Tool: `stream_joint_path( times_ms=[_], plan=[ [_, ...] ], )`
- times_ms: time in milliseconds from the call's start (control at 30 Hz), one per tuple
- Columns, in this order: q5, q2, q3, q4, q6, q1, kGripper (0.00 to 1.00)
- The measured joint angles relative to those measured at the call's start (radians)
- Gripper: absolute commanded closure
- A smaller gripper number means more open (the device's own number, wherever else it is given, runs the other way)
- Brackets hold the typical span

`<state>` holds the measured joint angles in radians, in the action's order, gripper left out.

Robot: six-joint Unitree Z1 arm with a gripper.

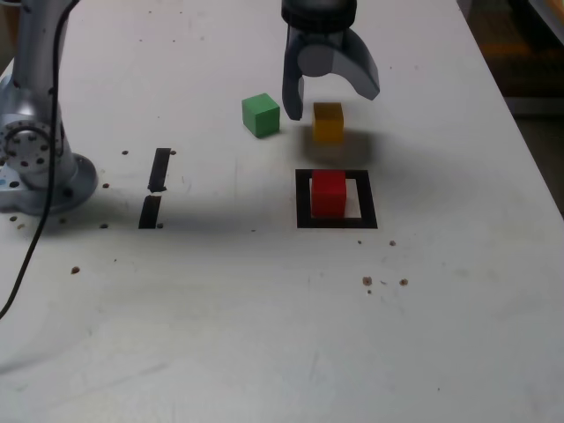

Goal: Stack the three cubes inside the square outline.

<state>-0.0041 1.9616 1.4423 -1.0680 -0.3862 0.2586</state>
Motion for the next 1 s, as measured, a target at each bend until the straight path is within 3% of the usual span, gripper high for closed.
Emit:
stream_joint_path(
  times_ms=[667, 867, 1000],
  plan=[
    [-0.063, 0.062, -0.008, 0.069, -0.073, 0.022, 0.04],
    [-0.064, 0.076, -0.011, 0.075, -0.081, 0.023, 0.14],
    [-0.065, 0.083, -0.012, 0.076, -0.084, 0.027, 0.30]
  ],
)
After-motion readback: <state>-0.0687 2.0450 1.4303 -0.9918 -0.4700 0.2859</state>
